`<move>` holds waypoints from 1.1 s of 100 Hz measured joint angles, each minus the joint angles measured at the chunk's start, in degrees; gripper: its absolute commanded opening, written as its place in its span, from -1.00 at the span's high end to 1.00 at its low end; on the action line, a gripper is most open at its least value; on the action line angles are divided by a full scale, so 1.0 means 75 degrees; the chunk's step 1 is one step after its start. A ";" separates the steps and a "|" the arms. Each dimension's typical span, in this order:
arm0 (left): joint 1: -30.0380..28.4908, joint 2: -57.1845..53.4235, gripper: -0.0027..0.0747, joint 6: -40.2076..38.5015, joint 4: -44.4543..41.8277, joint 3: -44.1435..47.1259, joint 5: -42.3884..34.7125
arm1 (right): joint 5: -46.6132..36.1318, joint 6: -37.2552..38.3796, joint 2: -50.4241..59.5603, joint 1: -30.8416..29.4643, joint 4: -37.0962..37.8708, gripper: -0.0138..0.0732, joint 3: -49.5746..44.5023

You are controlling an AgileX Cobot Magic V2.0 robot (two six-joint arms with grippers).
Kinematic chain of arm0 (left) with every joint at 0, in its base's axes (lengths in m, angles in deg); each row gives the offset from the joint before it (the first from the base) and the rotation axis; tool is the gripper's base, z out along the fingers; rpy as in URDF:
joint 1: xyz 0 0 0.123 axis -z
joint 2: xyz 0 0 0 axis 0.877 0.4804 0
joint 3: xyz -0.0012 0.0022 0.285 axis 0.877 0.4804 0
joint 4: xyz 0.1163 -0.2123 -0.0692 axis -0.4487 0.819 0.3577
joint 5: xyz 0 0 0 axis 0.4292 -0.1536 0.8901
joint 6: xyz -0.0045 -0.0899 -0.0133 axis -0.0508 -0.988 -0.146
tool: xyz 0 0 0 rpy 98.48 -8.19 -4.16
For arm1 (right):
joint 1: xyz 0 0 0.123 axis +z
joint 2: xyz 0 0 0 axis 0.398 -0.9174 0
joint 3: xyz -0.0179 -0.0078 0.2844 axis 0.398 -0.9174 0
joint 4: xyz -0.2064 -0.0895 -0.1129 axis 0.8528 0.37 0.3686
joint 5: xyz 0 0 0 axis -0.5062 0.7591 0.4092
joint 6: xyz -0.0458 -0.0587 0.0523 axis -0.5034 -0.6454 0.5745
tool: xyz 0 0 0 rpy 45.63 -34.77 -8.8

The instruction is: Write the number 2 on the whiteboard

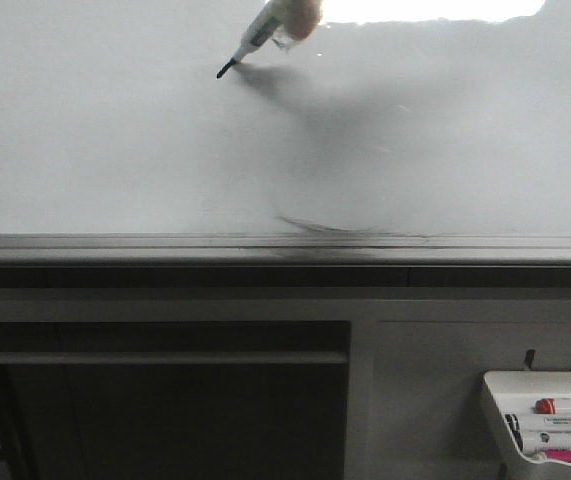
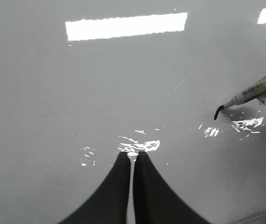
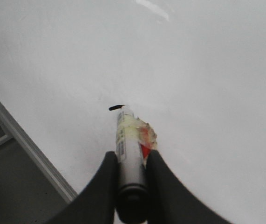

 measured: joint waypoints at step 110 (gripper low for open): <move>0.0000 0.0000 0.98 0.0070 -0.0900 0.0000 -0.0052 | 0.0924 0.0500 0.0819 -0.0178 0.0156 0.80 -0.1701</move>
